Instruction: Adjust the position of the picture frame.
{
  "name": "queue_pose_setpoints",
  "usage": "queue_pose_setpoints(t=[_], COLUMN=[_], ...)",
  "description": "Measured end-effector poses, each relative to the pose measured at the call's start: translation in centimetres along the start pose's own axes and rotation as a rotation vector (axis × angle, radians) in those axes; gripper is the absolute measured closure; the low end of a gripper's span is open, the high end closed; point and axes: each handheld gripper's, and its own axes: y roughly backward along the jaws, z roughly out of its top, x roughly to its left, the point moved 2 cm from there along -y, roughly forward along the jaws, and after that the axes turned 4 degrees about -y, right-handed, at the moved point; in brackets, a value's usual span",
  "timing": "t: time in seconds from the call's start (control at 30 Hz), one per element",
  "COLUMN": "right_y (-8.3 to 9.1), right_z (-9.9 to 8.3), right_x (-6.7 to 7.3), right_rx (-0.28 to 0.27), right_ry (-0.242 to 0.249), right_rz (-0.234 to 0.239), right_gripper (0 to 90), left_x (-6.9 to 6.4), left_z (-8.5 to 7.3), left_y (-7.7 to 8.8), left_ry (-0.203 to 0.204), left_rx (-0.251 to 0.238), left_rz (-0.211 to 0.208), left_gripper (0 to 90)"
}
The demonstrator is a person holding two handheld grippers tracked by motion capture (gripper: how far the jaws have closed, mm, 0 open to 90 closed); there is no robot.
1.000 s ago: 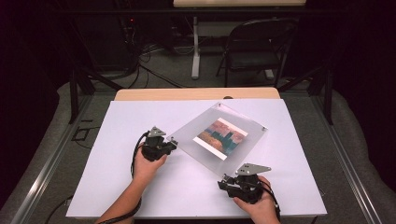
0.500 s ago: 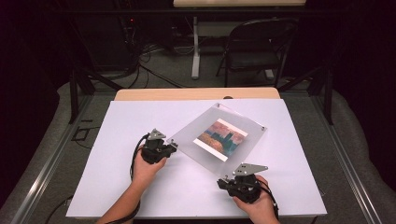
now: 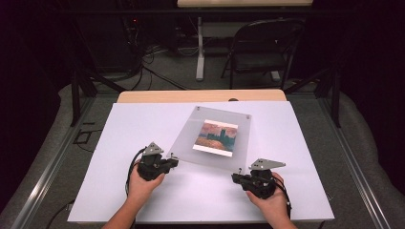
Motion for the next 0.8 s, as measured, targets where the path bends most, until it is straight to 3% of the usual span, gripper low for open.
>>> queue_pose_setpoints(t=[0.17, 0.33, 0.6, 0.8], right_y=[0.3, 0.3, -0.9, -1.8], right_z=[0.4, 0.7, 1.4, 2.9], right_x=[-1.3, -2.3, -1.7, -2.1], right_rx=[-0.009, -0.018, -0.009, -0.011], right_ry=[-0.01, -0.019, 0.015, -0.012], right_rz=[-0.051, -0.077, -0.057, -0.077], right_gripper=[85.7, 85.6, 85.7, 85.6], left_x=[-1.9, -2.9, -1.3, -0.1], left_z=[-0.8, -1.1, -1.1, 0.0], left_y=[0.5, 0.8, 0.9, 0.4], left_ry=[0.008, 0.007, 0.052, 0.077], left_rx=[0.001, 0.003, -0.015, -0.026], left_rz=[-0.036, -0.043, 0.023, 0.04], left_gripper=[85.4, 85.4, 85.3, 85.3])
